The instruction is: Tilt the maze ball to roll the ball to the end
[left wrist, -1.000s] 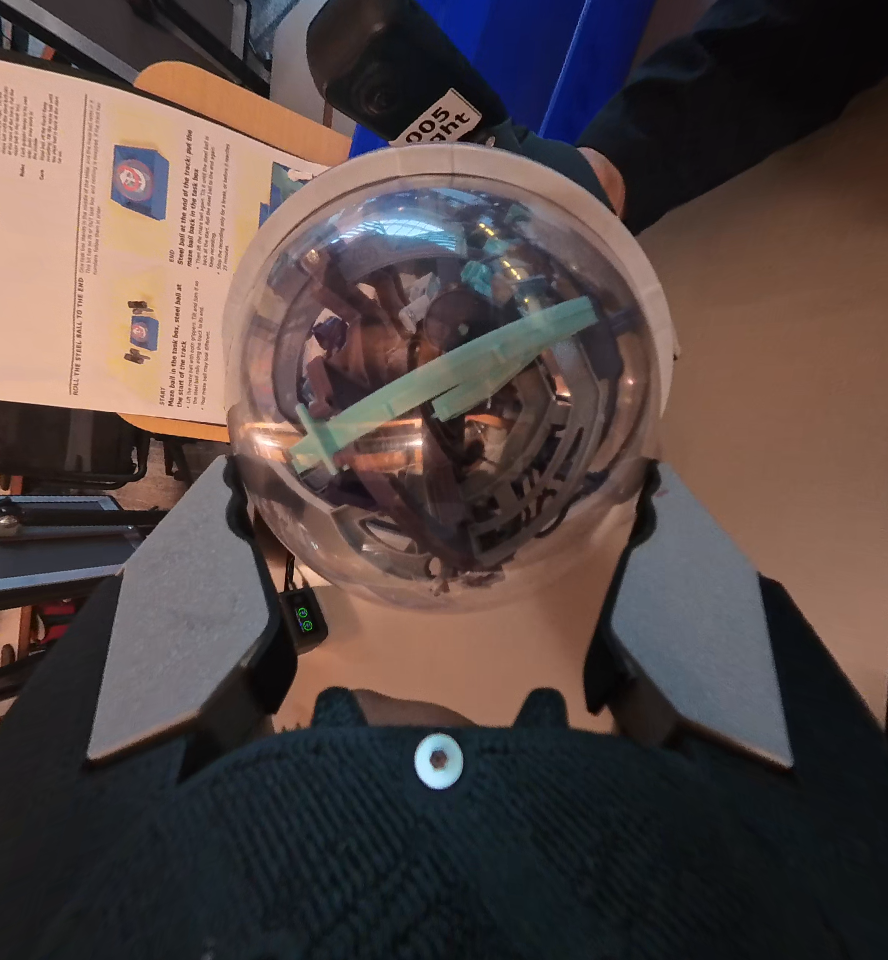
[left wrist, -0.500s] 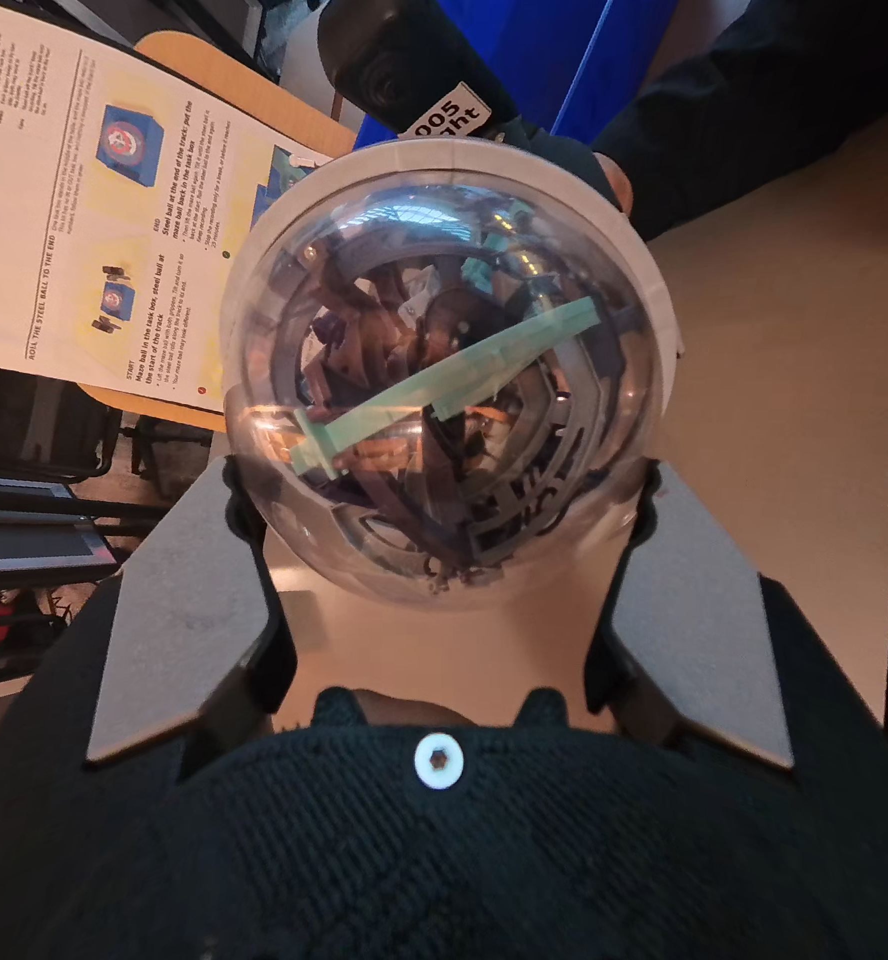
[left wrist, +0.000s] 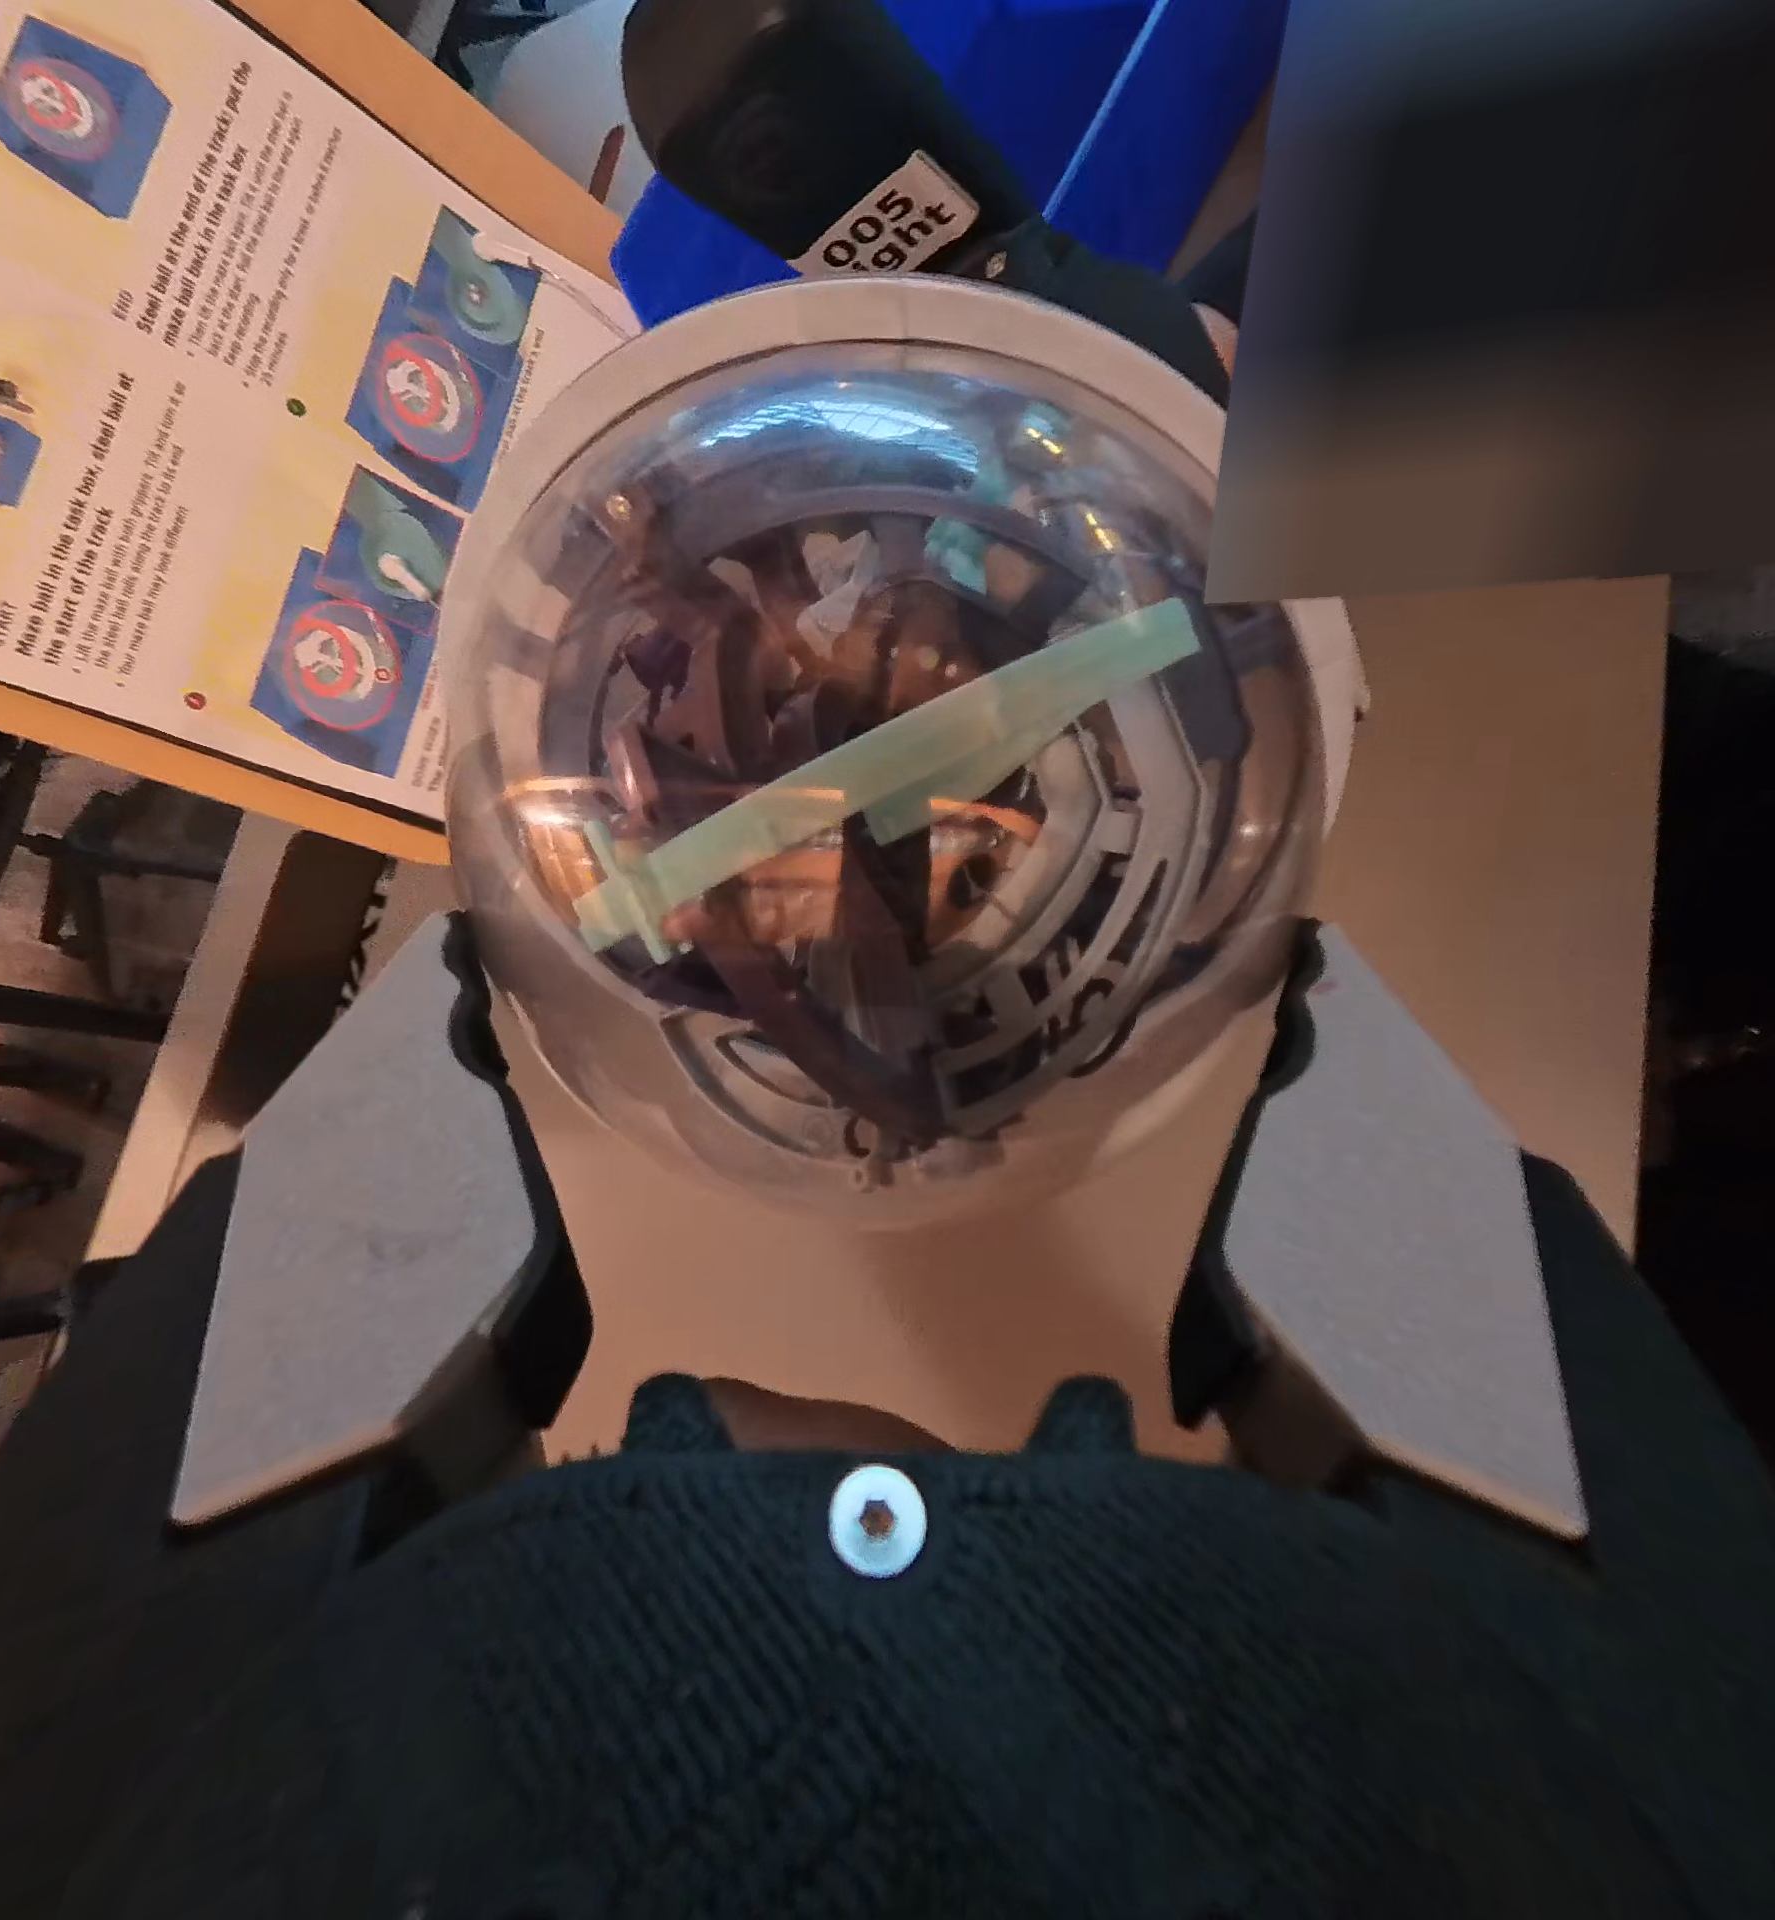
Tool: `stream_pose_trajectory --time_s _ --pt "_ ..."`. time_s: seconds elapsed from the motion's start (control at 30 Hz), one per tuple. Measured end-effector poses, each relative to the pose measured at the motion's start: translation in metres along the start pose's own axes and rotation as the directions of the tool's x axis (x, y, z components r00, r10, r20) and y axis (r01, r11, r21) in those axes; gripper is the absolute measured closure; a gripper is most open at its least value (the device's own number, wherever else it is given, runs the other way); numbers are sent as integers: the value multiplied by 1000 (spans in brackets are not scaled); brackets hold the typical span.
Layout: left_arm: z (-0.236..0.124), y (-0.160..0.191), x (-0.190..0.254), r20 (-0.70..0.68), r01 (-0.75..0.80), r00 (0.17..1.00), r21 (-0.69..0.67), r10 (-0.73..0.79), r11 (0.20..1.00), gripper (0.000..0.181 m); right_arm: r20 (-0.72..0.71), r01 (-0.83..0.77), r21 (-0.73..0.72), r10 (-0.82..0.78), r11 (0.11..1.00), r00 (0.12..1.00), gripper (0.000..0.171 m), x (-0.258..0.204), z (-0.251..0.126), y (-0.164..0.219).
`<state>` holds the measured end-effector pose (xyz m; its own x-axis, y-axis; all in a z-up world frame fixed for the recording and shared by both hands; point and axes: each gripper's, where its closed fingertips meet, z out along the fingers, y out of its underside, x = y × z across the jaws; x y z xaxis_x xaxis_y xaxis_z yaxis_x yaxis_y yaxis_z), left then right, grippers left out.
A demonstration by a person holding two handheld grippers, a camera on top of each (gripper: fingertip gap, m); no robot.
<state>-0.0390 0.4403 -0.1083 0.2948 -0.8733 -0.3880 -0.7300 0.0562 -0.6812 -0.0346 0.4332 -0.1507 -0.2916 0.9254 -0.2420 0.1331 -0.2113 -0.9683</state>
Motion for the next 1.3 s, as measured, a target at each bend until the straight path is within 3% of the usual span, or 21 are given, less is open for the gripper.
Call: stream_pose_trajectory --time_s 0.37,0.77,1.3 --pt "2 5 9 -4 1 1000 51 -1 999 35 -34 -10 -47 8 999 999 14 -5 1 11" --pt "16 26 15 -15 -54 998 165 57 985 35 -180 1 -163 -31 987 983 14 6 0 32" --pt "11 16 20 -24 -82 996 135 86 987 35 -102 14 -149 -29 989 994 15 -1 4 37"
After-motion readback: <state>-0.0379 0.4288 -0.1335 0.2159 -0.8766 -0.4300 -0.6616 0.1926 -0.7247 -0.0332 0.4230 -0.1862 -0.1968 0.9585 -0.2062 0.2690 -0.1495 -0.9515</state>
